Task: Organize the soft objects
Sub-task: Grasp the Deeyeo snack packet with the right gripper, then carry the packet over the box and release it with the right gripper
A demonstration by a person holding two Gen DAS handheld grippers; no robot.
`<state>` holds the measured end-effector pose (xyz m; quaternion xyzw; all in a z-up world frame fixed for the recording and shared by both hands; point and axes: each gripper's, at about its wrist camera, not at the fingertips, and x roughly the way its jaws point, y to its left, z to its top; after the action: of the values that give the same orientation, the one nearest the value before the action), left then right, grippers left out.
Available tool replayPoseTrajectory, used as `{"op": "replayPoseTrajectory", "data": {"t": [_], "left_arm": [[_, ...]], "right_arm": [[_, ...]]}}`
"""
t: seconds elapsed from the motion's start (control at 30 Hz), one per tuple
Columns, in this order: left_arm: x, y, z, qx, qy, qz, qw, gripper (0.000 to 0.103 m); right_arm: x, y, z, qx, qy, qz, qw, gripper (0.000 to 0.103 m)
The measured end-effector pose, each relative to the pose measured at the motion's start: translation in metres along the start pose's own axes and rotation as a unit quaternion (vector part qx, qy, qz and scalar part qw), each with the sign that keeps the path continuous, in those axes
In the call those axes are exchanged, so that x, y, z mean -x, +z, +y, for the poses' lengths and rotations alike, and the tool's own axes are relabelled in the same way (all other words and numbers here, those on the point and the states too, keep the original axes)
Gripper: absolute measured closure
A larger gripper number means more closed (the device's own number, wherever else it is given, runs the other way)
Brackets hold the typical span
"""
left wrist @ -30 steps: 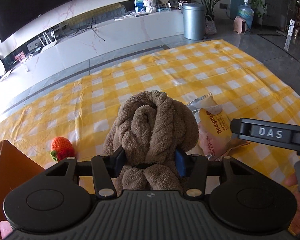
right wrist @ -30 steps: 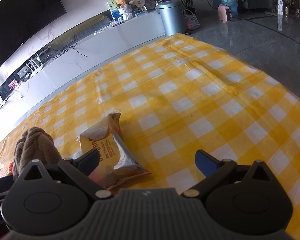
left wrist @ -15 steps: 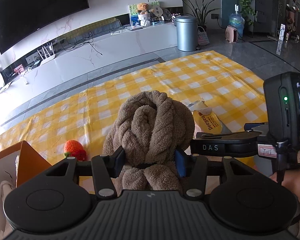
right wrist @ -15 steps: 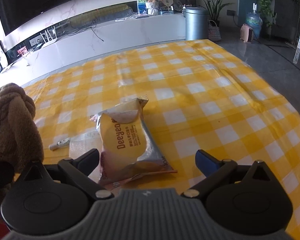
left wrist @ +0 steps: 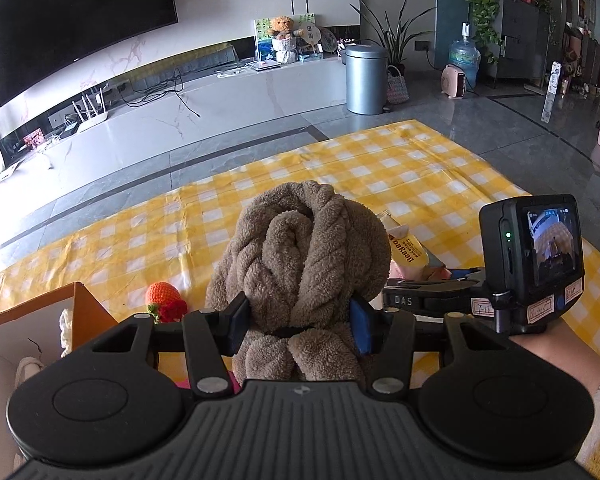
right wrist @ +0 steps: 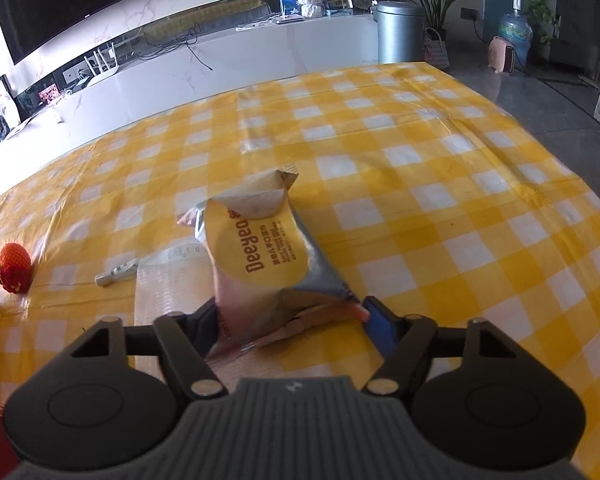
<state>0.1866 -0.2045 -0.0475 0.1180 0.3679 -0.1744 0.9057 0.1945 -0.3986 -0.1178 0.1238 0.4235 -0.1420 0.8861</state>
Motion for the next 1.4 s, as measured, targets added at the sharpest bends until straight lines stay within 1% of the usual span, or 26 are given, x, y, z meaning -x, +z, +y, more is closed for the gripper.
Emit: {"op": "replayPoseTrajectory", "data": {"t": [0.1,0.2,0.27,0.37,0.43,0.47,0.57,0.63,0.77,0.87,0.97,1.03,1.1,1.17,1.3,1.4], "left_arm": [[0.006,0.001,0.004,0.005,-0.004,-0.003,1.0000,0.045],[0.010,0.001,0.004,0.008,-0.004,-0.004,1.0000,0.045],[0.012,0.002,0.002,0.006,-0.004,-0.006,1.0000,0.045],[0.014,0.003,0.001,0.002,-0.001,-0.008,1.0000,0.045],[0.014,0.003,-0.001,0.001,0.001,-0.008,1.0000,0.045],[0.014,0.003,-0.001,0.001,0.001,-0.008,1.0000,0.045],[0.013,0.002,-0.003,-0.001,0.003,-0.007,1.0000,0.045],[0.010,0.003,-0.004,-0.001,0.000,-0.003,1.0000,0.045],[0.012,0.011,-0.001,0.011,-0.013,-0.003,0.9999,0.045],[0.024,0.019,0.007,0.031,-0.010,-0.018,0.9993,0.045],[0.040,0.024,0.014,0.034,0.003,-0.043,0.9985,0.045],[0.052,0.025,0.021,0.035,0.012,-0.056,0.9977,0.045],[0.065,0.023,0.031,0.043,0.018,-0.070,0.9965,0.045],[0.077,0.019,0.044,0.055,0.018,-0.079,0.9952,0.045],[0.103,0.007,0.074,0.082,0.023,-0.084,0.9928,0.045],[0.122,-0.005,0.093,0.100,0.023,-0.087,0.9909,0.045]], "right_arm": [[0.008,0.002,-0.003,-0.003,-0.009,-0.009,1.000,0.045],[0.008,0.003,-0.009,-0.017,-0.008,-0.004,1.000,0.046],[0.010,0.004,-0.015,-0.035,0.000,0.000,0.999,0.046],[0.018,0.007,-0.028,-0.062,0.019,-0.007,0.998,0.046],[0.028,0.009,-0.043,-0.098,0.036,-0.018,0.994,0.046],[0.035,0.009,-0.053,-0.124,0.050,-0.027,0.991,0.046],[0.049,0.009,-0.074,-0.176,0.079,-0.040,0.980,0.046],[0.058,0.007,-0.083,-0.193,0.089,-0.049,0.976,0.046],[0.067,0.007,-0.088,-0.216,0.125,-0.058,0.967,0.046],[0.078,0.010,-0.083,-0.208,0.129,-0.067,0.967,0.046],[0.093,0.013,-0.078,-0.189,0.131,-0.084,0.970,0.046],[0.102,0.015,-0.074,-0.185,0.140,-0.094,0.968,0.046],[0.109,0.017,-0.068,-0.184,0.159,-0.099,0.965,0.046],[0.116,0.019,-0.059,-0.177,0.188,-0.103,0.961,0.046],[0.132,0.023,-0.033,-0.152,0.238,-0.111,0.953,0.046],[0.145,0.024,-0.011,-0.131,0.271,-0.108,0.947,0.046]]}}
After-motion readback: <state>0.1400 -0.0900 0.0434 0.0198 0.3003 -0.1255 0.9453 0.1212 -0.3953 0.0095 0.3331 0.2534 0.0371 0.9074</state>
